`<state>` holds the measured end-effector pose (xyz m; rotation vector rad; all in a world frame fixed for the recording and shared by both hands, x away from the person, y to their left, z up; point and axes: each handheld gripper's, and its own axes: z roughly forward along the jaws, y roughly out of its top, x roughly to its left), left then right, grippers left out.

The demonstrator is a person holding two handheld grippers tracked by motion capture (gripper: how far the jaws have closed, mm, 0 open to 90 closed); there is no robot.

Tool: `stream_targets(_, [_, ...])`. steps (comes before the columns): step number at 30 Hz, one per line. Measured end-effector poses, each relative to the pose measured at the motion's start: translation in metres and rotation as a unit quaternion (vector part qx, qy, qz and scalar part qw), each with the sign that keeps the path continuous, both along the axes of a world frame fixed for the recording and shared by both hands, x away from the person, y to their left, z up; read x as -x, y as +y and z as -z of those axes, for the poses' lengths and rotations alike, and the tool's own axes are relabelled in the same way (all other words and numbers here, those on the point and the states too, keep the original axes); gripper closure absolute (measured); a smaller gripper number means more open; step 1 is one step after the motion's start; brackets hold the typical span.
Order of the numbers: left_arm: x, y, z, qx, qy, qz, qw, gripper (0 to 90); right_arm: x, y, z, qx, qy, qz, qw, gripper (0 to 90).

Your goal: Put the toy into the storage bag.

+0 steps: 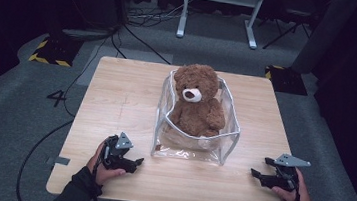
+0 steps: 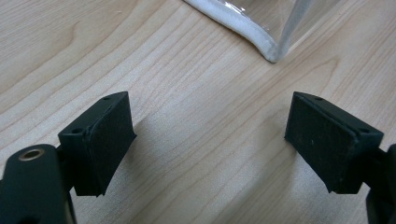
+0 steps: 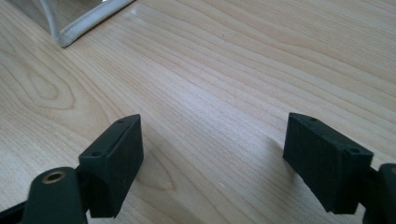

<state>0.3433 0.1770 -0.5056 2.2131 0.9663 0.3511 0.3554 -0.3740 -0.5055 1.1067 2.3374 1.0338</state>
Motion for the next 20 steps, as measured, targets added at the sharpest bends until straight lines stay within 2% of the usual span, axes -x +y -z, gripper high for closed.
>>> stream_targets(20, [-0.0022, 0.0001, -0.0001, -0.002, 0.000, 0.002, 1.0000, 15.2, -0.0001, 0.0000, 0.0000, 0.000, 0.000, 0.000, 1.0000, 19.7])
